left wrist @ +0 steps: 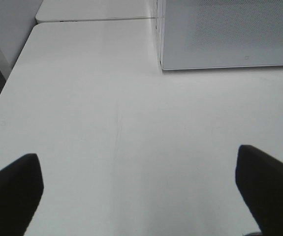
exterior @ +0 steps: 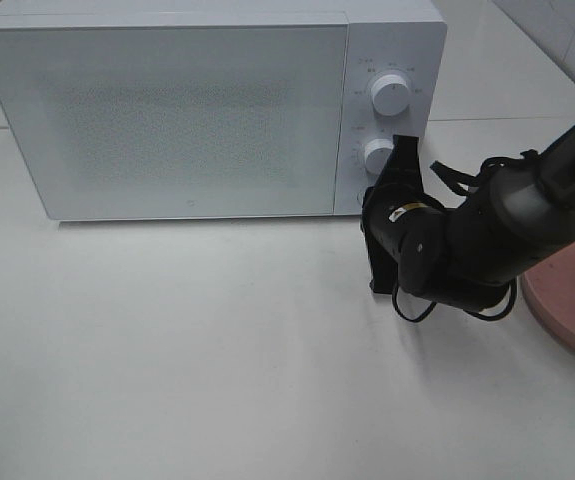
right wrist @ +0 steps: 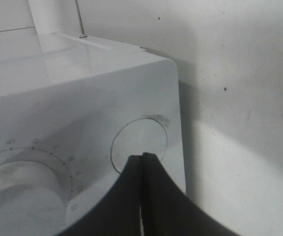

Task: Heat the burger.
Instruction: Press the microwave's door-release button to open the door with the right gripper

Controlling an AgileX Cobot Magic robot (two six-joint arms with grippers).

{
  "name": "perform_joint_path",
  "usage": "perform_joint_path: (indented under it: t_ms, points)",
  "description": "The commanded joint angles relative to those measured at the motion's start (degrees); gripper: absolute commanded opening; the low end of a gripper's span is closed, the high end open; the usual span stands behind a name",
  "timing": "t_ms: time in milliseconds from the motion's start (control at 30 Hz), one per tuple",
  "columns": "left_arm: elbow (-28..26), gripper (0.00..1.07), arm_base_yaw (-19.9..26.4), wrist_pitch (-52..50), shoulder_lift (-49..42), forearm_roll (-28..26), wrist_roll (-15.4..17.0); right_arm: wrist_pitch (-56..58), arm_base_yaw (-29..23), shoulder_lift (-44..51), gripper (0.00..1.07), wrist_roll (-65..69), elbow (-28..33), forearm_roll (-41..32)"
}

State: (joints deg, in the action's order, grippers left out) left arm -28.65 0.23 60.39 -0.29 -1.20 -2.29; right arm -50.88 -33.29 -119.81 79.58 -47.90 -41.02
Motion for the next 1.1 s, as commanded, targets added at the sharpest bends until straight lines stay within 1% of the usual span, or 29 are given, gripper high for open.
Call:
perform_joint_path:
  t_ms: [33,333,400,600,833,1100]
  points:
    - [0.17,1.00,-0.11,-0.92,-1.26,-0.29,0.11,0.74,1.20,-0.46,0.00,0.00,-1.09,1.60]
    - [0.17,1.00,-0.11,-0.92,-1.26,-0.29,0.11,0.97,1.20,-1.32,0.00,0.23,-1.55,1.55]
    - [0.17,1.00,-0.11,-0.92,-1.26,-0.29,0.11,1.66,1.20,-1.60,0.00,0.23,-2.81,2.01]
    - [0.17,1.00,-0.11,-0.92,-1.26,-0.29,0.11,1.66,1.20,-1.83,0.00,0.06,-3.55,1.66]
    - [0.17,1.00,-0.11,-0.92,-1.26,-0.29,0.11,-0.23,1.20,-2.64,0.00,-0.17,-3.95,-0.34]
    - [0.17,1.00,-0.11,-0.92,-1.26,-0.29,0.11,-3.21,1.20,-3.78,0.00,-0.92,-6.65,-1.15]
